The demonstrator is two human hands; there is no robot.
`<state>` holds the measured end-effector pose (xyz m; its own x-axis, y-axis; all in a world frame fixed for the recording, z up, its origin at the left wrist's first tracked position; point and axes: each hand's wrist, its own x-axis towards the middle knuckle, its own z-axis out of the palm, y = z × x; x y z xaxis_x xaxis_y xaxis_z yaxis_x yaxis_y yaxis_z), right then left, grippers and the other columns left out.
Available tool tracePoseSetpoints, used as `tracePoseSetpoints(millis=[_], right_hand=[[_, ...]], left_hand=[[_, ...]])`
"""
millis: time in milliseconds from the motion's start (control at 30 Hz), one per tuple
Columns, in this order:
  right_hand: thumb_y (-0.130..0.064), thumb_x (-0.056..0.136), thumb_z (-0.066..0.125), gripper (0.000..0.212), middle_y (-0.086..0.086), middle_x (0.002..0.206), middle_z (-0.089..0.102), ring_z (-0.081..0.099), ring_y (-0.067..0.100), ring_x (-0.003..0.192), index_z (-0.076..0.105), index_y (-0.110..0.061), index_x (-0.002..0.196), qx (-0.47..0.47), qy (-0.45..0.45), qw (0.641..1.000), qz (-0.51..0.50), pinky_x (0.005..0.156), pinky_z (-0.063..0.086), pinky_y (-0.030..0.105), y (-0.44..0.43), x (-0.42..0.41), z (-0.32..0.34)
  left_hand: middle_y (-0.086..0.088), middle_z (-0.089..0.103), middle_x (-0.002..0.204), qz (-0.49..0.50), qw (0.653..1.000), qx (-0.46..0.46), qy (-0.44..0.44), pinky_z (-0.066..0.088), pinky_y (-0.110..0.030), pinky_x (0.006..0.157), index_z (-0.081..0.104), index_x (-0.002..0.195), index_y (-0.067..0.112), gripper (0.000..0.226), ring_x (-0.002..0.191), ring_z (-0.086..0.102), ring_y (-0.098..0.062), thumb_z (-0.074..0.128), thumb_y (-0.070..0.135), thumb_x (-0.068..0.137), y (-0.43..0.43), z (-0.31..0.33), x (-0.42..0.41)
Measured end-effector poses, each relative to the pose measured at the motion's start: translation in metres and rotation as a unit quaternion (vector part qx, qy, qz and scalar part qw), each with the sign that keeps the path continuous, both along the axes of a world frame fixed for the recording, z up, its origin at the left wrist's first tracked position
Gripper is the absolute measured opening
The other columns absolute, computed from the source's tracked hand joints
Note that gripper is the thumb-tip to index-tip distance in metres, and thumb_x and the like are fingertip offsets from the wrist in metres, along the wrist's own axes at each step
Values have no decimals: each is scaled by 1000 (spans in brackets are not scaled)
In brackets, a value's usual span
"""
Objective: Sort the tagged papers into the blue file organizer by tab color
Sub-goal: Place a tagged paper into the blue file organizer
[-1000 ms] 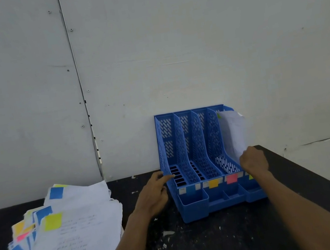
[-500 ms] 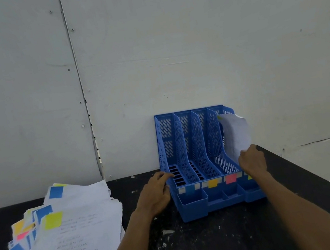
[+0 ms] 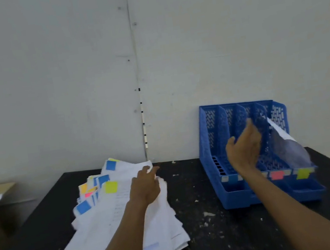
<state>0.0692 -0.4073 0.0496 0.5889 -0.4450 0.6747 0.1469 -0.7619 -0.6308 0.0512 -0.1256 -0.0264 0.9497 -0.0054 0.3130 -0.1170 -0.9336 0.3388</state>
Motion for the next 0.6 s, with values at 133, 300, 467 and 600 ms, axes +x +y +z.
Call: tracePoseSetpoints(millis=[133,300,467,600], right_hand=[[-15,94,54,24,4,92,67,63,19,87,60,-7,116,-15,78,975,209,80,55,39,98,-22,-21],[-47,84,68,60,9,121,60,58,24,110,52,-6,124,-6,361,900,246,84,47,29,181,-41,-71],[-33,71,84,75,11,130,54,55,26,117,46,-5,129,37,413,889,193,92,51,34,212,-47,-90],[-22,67,88,58,10,117,60,59,23,105,55,-5,112,94,395,897,173,83,53,30,214,-47,-91]], left_hand=[[-5,31,152,136,990,17,26,30,-38,107,36,144,25,47,136,34,-24,43,25,97,61,-11,-27],[-9,34,147,210,974,-54,58,36,-41,104,33,146,18,50,133,38,-27,44,26,98,109,-22,-53],[-6,42,142,174,976,-109,76,39,-34,102,28,149,19,52,129,45,-22,44,28,100,135,-27,-65],[-5,44,142,159,977,-125,69,40,-32,102,28,149,19,53,129,46,-21,47,26,100,142,-25,-71]])
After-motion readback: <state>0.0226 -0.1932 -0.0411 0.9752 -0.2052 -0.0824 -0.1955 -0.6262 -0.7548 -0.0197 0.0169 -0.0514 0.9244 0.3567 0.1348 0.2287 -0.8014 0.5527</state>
